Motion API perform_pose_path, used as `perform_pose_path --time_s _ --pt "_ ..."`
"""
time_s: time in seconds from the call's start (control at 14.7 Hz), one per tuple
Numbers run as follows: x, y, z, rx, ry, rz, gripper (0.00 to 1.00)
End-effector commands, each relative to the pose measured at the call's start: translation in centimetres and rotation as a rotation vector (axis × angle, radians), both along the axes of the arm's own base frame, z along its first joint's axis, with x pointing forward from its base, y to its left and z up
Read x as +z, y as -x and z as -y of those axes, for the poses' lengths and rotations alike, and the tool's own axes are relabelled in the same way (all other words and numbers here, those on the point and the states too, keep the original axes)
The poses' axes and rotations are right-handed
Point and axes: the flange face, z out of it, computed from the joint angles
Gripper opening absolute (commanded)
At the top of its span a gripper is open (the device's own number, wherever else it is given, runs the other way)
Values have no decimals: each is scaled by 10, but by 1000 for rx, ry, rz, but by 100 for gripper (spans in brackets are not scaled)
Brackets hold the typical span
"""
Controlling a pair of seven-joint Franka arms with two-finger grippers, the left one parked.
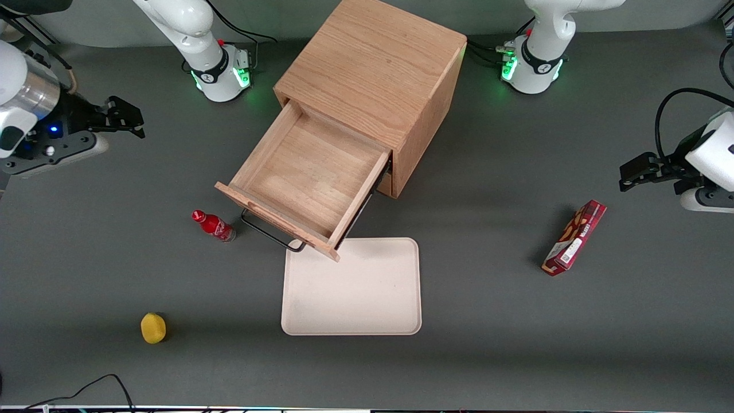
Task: Open upper drawer
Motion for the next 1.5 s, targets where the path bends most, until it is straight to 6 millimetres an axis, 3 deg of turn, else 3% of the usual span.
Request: perform_pose_path --time_s 0.0,0.41,0.68,1.09,1.43 --pt "27 23 15 -66 -62 53 100" --pt "36 51 47 -119 -106 108 100" --pt "36 53 48 -207 -110 129 100" --pt "9 36 33 -207 -71 74 100" --pt "-14 -8 54 -234 -84 57 100"
